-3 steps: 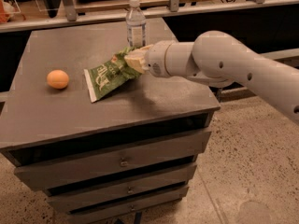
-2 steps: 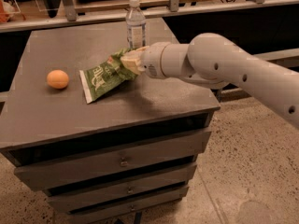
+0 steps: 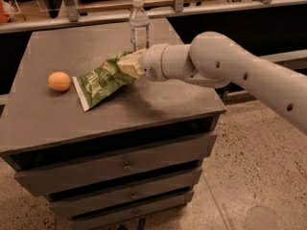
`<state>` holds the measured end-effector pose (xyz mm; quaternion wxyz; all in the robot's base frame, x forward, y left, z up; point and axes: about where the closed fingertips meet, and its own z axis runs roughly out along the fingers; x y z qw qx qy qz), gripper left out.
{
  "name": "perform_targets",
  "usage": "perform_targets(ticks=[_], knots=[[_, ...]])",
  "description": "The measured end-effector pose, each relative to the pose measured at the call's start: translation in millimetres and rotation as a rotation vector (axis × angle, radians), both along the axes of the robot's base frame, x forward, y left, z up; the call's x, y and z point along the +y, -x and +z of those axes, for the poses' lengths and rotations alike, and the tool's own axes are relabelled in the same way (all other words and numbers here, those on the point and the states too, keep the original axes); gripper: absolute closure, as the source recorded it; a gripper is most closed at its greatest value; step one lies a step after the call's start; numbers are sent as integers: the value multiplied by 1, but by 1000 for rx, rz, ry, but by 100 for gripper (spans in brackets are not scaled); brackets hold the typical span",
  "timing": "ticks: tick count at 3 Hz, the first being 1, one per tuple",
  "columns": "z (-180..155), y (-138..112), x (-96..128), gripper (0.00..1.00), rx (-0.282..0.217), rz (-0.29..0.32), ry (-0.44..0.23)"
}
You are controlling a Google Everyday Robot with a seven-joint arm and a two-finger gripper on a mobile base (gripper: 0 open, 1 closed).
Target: Move green jalapeno chip bag near orange
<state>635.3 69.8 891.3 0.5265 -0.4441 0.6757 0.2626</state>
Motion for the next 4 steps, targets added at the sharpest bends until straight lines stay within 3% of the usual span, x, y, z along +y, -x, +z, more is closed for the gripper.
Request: perform_targets(ticks=[3, 4], knots=[[-6, 10, 8, 14, 33, 50, 21], [-6, 11, 3, 0, 32, 38, 21]])
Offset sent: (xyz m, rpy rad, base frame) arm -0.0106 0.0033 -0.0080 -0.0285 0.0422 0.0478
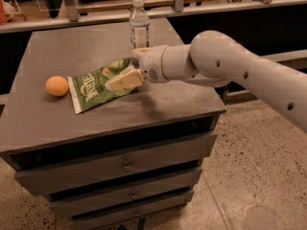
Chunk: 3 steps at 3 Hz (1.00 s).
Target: Move green jalapeno chip bag near orange
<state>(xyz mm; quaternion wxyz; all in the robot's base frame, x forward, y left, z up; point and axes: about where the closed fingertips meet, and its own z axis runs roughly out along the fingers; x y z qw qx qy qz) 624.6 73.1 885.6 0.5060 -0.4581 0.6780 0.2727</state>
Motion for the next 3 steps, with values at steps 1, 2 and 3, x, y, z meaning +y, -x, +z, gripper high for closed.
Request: perform_targets(ticks=[1, 2, 3], knots=[[5, -3, -23, 0, -17, -54, -6], [14, -5, -62, 0, -49, -136, 11], [21, -1, -100, 0, -72, -233, 33]])
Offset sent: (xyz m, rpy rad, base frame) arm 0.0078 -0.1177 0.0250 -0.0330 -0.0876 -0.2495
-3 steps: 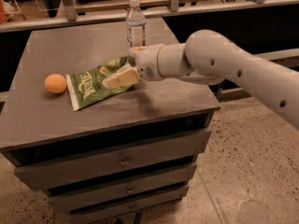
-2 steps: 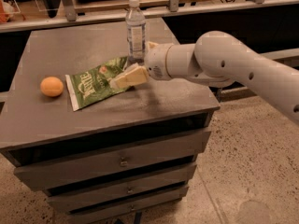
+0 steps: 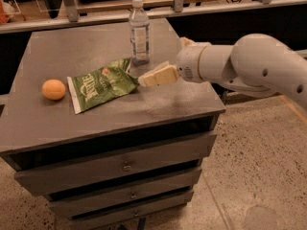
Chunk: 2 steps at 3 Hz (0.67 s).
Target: Move green jalapeno chip bag near orange
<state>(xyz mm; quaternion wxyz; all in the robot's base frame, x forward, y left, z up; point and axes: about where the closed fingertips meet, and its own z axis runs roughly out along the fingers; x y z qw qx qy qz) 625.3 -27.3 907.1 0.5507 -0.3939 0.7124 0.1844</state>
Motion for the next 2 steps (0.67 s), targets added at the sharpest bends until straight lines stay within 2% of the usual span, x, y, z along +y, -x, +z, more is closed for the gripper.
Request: perform_targets(ticks=[1, 2], knots=[[6, 7, -37, 0, -11, -128, 21], [6, 7, -37, 0, -11, -128, 21]])
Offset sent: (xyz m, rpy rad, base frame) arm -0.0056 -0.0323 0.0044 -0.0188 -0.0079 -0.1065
